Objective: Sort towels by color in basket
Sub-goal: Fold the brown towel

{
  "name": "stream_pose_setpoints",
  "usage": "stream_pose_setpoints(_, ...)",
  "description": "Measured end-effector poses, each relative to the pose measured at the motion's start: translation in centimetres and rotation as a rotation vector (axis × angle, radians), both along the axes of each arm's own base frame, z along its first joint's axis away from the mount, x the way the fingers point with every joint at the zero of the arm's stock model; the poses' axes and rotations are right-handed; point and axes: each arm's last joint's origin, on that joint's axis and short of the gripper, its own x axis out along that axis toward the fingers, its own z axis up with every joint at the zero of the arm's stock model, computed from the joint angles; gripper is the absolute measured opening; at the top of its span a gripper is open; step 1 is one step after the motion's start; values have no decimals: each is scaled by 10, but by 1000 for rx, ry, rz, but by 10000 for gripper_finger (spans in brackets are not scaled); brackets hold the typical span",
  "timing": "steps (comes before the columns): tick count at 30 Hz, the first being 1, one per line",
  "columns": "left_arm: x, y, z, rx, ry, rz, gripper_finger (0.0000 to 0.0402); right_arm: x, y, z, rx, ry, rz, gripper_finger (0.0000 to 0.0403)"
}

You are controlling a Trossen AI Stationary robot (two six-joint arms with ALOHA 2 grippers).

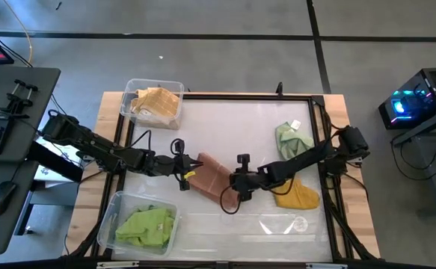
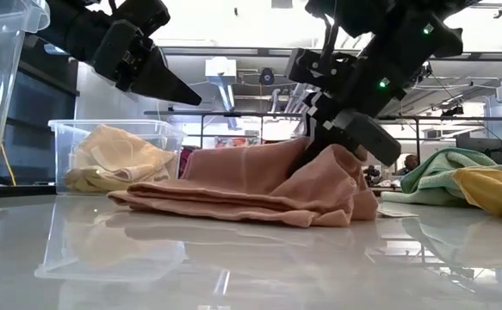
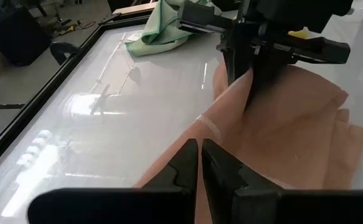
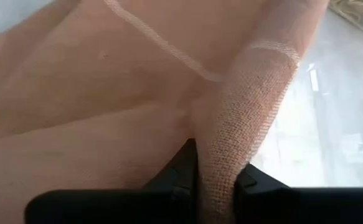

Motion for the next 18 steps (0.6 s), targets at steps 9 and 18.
stream_pose_setpoints(9, 0, 0, 0, -7, -4, 0, 10, -10, -3, 16, -29, 30, 5, 27)
stream_pose_setpoints(18, 1, 2, 1, -11, -13, 7, 10, -16, -3, 33, -44, -5, 13, 38)
